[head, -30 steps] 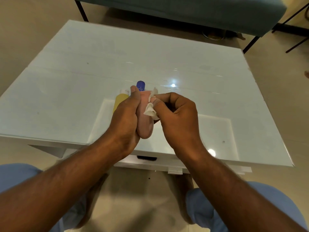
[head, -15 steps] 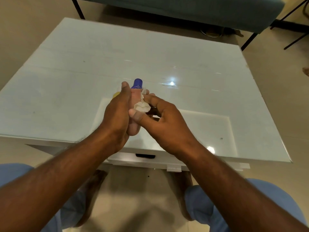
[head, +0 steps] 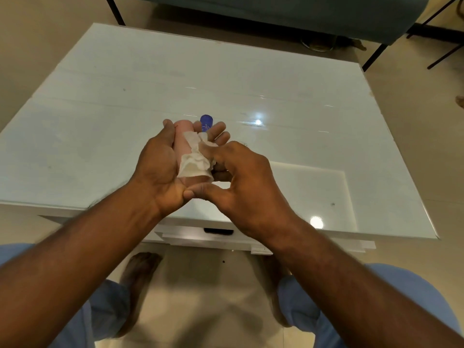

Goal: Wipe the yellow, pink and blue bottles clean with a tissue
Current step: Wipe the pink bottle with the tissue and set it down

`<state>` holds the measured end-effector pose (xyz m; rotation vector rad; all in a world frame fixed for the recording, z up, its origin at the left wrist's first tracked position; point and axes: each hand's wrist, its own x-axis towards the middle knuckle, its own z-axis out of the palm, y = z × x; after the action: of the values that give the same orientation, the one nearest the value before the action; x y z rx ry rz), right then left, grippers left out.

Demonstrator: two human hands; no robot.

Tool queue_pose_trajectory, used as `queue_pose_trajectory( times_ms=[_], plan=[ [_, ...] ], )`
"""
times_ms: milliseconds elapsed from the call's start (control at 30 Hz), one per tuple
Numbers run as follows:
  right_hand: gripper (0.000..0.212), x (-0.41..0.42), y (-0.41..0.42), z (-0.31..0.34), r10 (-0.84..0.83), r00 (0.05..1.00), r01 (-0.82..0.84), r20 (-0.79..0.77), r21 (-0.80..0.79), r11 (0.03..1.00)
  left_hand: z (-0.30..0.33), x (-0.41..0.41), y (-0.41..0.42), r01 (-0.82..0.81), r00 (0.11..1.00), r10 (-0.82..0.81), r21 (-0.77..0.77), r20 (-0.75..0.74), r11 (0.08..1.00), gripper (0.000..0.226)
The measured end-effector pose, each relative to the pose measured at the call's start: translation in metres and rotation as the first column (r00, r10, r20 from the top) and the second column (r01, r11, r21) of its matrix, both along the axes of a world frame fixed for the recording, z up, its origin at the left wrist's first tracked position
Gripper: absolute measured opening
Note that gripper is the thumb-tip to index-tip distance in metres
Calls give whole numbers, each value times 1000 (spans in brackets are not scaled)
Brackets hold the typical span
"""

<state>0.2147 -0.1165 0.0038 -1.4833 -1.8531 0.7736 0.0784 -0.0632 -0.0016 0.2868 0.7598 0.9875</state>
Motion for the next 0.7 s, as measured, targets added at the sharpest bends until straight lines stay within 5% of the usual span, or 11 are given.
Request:
queue_pose_trajectory(
  times_ms=[100, 233, 500, 700],
  plan=[
    [24, 0, -3, -5, -85, 995, 74, 56, 168, 983, 0, 1, 5, -49, 995, 52, -33, 90, 998, 53],
    [18, -3, -4, -12, -133, 991, 130, -5, 271, 954, 2, 3, 7, -119, 982, 121, -19, 142, 993, 45],
    [44, -11, -3, -7, -152, 936, 181, -318, 64, 981, 9, -3, 9, -155, 975, 136, 102, 173, 983, 34],
    [30, 15, 24, 7, -349, 717, 418, -604, -29, 908, 11, 9, -5, -150, 984, 164, 179, -65, 972, 33]
  ],
)
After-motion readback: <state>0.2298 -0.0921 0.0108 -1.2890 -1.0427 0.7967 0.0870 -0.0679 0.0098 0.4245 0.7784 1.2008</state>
